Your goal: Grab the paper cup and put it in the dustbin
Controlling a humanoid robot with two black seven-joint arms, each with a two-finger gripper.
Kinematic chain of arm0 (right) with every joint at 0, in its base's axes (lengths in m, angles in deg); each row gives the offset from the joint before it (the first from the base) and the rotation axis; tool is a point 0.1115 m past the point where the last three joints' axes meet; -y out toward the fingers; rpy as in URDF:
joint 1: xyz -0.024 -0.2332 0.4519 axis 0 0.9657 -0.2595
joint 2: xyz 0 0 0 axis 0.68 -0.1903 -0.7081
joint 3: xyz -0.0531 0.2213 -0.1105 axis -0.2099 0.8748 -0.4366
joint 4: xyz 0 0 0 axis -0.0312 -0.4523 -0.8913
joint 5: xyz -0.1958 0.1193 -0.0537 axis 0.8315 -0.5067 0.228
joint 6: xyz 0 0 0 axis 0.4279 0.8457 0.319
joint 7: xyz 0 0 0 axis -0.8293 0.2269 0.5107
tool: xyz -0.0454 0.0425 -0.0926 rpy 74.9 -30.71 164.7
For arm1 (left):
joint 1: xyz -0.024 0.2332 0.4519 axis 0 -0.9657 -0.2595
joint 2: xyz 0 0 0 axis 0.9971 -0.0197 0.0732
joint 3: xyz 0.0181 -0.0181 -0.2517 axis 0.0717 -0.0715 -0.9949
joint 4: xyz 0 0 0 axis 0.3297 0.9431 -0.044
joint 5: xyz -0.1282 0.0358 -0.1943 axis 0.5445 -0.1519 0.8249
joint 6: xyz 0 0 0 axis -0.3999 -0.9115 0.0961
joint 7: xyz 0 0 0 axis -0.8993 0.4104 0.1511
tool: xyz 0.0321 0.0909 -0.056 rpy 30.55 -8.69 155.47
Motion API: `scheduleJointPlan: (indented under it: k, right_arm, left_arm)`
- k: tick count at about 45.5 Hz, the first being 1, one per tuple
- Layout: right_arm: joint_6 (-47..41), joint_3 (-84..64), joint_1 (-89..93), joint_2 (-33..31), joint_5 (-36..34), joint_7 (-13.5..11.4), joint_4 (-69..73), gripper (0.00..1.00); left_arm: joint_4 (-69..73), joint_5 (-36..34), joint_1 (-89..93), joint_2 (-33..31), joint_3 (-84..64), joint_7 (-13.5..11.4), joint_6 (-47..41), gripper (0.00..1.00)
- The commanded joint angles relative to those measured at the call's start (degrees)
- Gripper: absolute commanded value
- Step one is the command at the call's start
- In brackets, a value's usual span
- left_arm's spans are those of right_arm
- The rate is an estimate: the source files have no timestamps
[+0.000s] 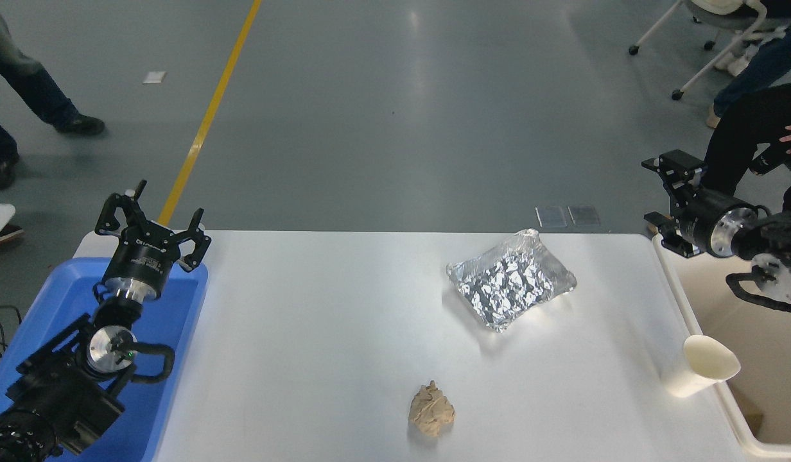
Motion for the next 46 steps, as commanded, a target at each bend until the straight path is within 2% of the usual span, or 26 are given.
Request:
scheduleJointPlan:
  k: [1, 12, 20, 25, 36, 46]
  right_arm:
    - [-0.28, -18.43, -12.91, 2.25, 1.54, -1.65, -2.66, 1.00]
    - [-2.47, -28.71, -23.63, 6.47, 5.14, -1.47, -0.82, 1.00]
    - [-23.64, -30.39, -33.73, 8.05, 5.32, -1.56, 4.02, 1.00]
    - [-30.86, -33.02, -38.22, 11.04, 6.98, -1.65, 5.87, 1.00]
    - [-32.89, -46.64, -44.81, 19.12, 13.49, -1.65, 13.59, 1.00]
    - [-34.38, -48.67, -49.82, 20.36, 24.12, -1.65, 23.17, 1.00]
  left_arm:
    - [-0.04, 0.06, 0.01, 0.00, -0.03, 0.00, 0.00, 0.99]
    - [-0.04, -0.03, 0.01, 0.00, -0.03, 0.00, 0.00, 0.99]
    - [0.05, 0.06, 0.01, 0.00, 0.06, 0.00, 0.00, 0.99]
    - [0.05, -0.03, 0.01, 0.00, -0.03, 0.00, 0.00, 0.99]
    - [0.05, -0.03, 0.01, 0.00, -0.03, 0.00, 0.00, 0.99]
    - [0.05, 0.06, 0.01, 0.00, 0.06, 0.00, 0.00, 0.99]
